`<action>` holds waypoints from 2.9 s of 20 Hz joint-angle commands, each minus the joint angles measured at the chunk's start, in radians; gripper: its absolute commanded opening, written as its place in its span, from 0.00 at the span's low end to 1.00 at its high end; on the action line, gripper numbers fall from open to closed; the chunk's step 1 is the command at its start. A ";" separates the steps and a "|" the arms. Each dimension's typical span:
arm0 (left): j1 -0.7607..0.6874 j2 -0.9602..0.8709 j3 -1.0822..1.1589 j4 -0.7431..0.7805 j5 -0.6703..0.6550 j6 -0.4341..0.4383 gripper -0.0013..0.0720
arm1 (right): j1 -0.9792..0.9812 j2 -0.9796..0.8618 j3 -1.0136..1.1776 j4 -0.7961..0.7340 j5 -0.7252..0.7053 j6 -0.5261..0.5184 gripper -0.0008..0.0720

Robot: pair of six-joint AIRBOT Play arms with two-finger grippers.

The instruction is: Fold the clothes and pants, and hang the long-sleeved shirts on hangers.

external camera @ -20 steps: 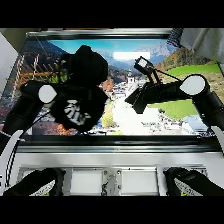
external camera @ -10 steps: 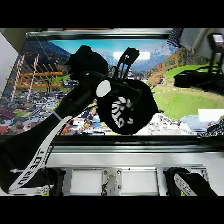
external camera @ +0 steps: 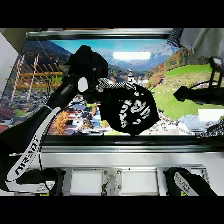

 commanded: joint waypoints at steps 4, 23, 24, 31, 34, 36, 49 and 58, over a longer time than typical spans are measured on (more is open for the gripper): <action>0.086 -0.042 -0.233 -0.412 0.152 0.146 0.96 | -0.007 -0.205 -0.150 -0.010 -0.064 -0.013 0.94; 0.126 -0.052 -0.221 -0.536 0.268 0.185 0.03 | 0.035 -0.439 -0.103 0.327 -0.071 -0.297 0.03; 0.167 0.007 -0.186 -0.516 0.259 0.184 0.03 | 0.021 -0.382 -0.056 0.304 -0.044 -0.291 0.03; 0.381 0.420 0.334 -0.493 0.114 0.204 0.03 | -0.024 0.125 0.367 0.300 0.011 -0.218 0.03; 0.368 0.540 0.426 -0.454 0.114 0.205 0.03 | -0.024 0.303 0.428 0.308 -0.061 -0.171 0.03; 0.335 0.601 0.433 -0.406 0.123 0.203 0.04 | -0.024 0.383 0.429 0.307 -0.081 -0.130 0.03; 0.166 0.283 0.080 0.026 -0.185 0.032 0.04 | 0.027 0.318 0.032 0.284 0.239 0.082 0.03; 0.237 0.103 0.018 -0.433 0.006 0.043 0.86 | 0.046 0.110 -0.112 0.217 0.012 0.077 0.03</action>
